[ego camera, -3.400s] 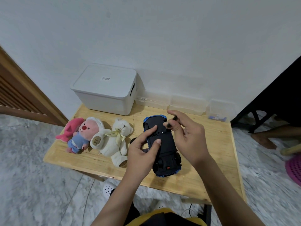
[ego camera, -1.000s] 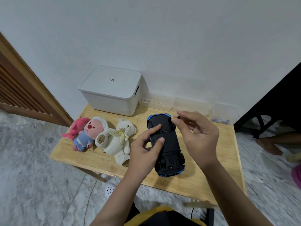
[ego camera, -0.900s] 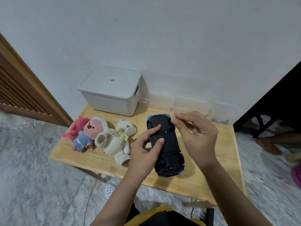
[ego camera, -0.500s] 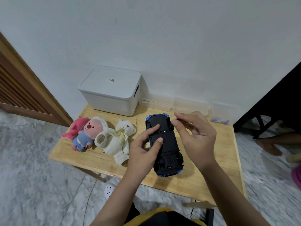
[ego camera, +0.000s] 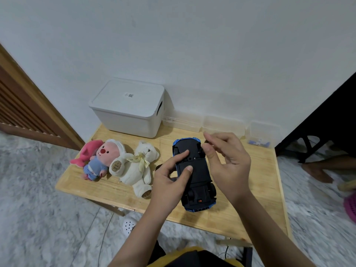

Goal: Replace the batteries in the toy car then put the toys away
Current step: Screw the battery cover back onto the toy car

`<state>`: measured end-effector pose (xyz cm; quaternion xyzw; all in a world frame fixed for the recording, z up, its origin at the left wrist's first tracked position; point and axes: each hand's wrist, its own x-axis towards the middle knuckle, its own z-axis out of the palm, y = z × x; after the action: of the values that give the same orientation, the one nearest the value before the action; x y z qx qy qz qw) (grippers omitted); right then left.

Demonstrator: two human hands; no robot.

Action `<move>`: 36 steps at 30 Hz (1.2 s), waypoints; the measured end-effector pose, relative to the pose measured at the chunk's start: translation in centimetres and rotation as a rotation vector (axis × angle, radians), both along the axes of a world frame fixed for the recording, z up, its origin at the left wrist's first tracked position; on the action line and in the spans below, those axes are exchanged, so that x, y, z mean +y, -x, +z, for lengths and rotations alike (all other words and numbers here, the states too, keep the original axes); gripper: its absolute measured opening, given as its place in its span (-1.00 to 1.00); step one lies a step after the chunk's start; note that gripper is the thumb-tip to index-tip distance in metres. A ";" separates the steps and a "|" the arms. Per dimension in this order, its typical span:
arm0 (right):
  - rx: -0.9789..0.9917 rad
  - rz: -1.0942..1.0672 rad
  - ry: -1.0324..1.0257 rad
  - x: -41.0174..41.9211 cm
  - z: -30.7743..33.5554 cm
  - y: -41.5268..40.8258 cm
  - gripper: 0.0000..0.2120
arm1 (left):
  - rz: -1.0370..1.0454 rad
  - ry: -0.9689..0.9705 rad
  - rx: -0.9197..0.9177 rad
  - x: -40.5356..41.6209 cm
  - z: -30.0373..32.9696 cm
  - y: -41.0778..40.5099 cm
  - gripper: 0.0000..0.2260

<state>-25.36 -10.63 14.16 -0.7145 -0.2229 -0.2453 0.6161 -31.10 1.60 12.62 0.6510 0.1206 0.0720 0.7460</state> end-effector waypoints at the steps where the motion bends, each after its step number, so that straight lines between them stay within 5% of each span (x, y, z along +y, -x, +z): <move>1: -0.007 -0.005 0.020 0.0 -0.1 0.1 -0.79 | 0.002 0.002 0.003 0.0 0.0 -0.1 -0.69; 36: 0.067 -0.019 0.041 -0.1 -0.4 -0.7 -0.72 | -0.034 -0.093 0.002 -0.6 -0.1 -0.9 -0.70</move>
<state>-24.70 -10.75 13.81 -0.7369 -0.2004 -0.2225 0.6061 -30.24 1.00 12.54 0.6871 0.1067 0.0644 0.7158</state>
